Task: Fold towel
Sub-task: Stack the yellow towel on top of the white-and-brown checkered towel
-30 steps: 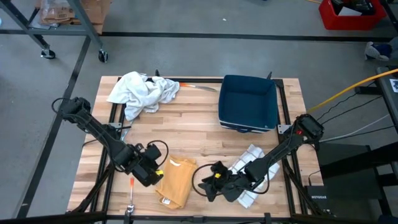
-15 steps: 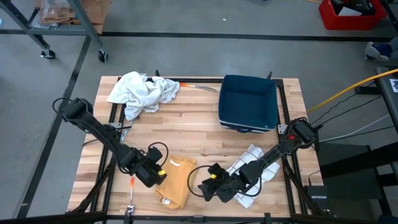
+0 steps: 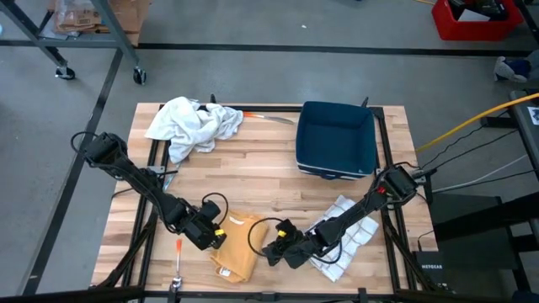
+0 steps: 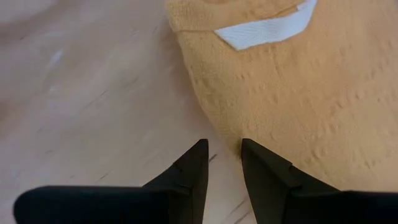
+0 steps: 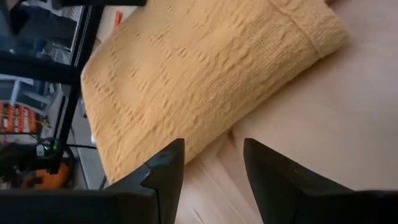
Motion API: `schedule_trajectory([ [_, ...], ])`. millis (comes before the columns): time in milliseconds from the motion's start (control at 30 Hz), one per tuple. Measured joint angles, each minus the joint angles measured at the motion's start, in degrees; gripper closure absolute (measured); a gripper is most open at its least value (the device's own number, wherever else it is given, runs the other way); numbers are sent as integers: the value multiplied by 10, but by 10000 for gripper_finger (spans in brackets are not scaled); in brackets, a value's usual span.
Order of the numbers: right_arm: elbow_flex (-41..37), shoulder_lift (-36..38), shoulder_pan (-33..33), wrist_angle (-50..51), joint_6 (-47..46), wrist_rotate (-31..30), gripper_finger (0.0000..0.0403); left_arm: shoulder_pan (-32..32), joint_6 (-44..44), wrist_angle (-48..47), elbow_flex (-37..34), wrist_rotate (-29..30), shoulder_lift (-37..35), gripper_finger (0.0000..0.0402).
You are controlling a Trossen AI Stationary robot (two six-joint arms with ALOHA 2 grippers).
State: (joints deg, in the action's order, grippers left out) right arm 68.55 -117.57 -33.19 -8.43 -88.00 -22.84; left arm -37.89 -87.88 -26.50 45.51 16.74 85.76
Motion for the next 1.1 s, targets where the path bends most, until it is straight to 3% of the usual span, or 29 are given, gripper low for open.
schedule_trajectory([
  [433, 0, -15, 31, -18, -18, 21, 233, 2, 13, 103, -38, -1, 0, 314],
  [1100, 0, -17, 41, -1, -110, 45, 233, 2, 27, 111, -41, 0, 0, 314],
])
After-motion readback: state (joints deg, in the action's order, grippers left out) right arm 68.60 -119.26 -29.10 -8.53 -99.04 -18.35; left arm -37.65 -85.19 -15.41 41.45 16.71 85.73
